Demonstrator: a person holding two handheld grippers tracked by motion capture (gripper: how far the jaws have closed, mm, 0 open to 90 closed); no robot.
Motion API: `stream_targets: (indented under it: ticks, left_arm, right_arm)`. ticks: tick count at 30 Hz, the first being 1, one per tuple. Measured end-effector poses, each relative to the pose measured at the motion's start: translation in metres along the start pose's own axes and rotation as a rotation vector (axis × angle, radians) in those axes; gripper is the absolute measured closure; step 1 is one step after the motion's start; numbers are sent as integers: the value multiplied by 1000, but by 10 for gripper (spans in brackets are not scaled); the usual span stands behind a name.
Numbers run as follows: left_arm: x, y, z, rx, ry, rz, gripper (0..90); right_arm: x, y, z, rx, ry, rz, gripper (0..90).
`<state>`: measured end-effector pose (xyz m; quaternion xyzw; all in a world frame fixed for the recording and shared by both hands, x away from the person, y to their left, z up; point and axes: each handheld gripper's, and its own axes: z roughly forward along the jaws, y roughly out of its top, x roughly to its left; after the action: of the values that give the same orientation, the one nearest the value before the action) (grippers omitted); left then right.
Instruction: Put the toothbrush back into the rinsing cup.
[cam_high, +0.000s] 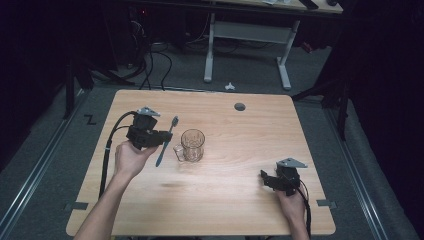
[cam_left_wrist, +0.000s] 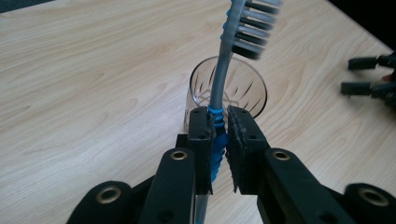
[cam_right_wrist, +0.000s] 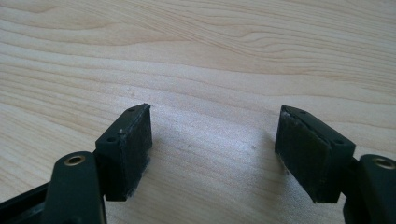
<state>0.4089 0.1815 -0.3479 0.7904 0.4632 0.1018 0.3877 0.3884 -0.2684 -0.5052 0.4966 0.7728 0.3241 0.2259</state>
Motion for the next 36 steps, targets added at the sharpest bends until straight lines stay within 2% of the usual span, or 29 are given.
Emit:
stream_targets:
  ticks: [4,5,11,19,32,36]
  left_arm:
    - [-2,6,1,-15,-2,6,803]
    - [-5,11,2,-21,0,21,803]
    - [-12,20,4,-37,-2,43,803]
    - [-16,29,8,-73,-22,41,803]
    - [-19,42,21,-99,-16,56,803]
    - [-17,43,25,-112,-26,42,803]
  right_arm:
    - [0,0,0,0,0,1,275]
    - [0,0,0,0,0,1,275]
    - [0,0,0,0,0,1,275]
    - [0,0,0,0,0,1,275]
    - [0,0,0,0,0,0,275]
    - [0,0,0,0,0,0,275]
